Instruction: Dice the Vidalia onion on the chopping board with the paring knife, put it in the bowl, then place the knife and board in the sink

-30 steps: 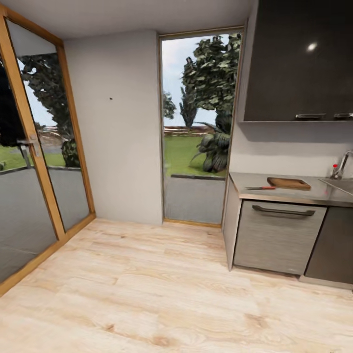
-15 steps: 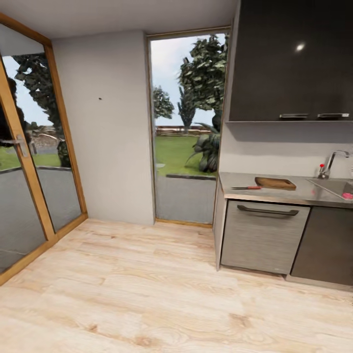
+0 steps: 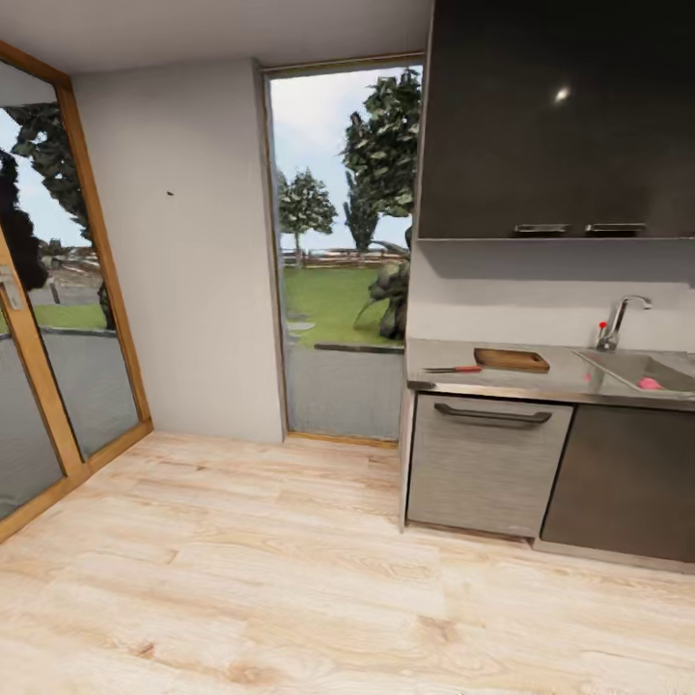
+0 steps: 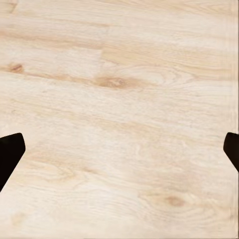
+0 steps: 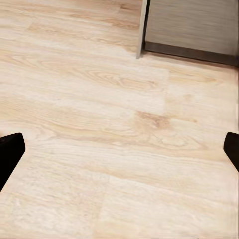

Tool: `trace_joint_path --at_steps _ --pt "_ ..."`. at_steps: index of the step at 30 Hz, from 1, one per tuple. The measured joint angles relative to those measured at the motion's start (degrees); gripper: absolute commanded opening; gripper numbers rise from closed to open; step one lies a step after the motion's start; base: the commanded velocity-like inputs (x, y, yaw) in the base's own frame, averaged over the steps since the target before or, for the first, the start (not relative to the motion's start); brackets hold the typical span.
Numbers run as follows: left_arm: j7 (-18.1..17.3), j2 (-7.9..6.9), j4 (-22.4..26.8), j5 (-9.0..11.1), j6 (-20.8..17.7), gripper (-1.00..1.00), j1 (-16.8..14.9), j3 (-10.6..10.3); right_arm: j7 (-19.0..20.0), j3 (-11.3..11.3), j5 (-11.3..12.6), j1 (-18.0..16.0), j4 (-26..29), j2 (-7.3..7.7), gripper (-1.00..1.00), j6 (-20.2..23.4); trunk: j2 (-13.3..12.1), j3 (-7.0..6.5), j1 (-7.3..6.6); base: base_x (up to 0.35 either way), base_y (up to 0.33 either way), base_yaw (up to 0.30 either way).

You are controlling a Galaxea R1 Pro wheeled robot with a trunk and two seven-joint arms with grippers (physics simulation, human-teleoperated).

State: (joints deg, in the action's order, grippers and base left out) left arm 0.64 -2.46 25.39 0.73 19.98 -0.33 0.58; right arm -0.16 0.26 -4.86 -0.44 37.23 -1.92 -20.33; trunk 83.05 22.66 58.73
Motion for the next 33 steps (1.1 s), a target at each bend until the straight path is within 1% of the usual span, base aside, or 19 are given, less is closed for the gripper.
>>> trace_joint_path --at_steps 22,33 --pt "0.0 -0.03 -0.1 0.0 0.0 1.0 0.0 0.0 0.1 0.0 0.0 0.0 0.0 0.0 1.0 0.0 0.0 -0.5 0.0 0.004 -0.319 -0.264" --pt "0.0 -0.09 -0.1 0.0 0.1 1.0 0.0 0.0 0.1 0.0 0.0 0.0 0.0 0.0 1.0 0.0 0.0 -0.86 -0.02 0.176 -0.262 -0.273"
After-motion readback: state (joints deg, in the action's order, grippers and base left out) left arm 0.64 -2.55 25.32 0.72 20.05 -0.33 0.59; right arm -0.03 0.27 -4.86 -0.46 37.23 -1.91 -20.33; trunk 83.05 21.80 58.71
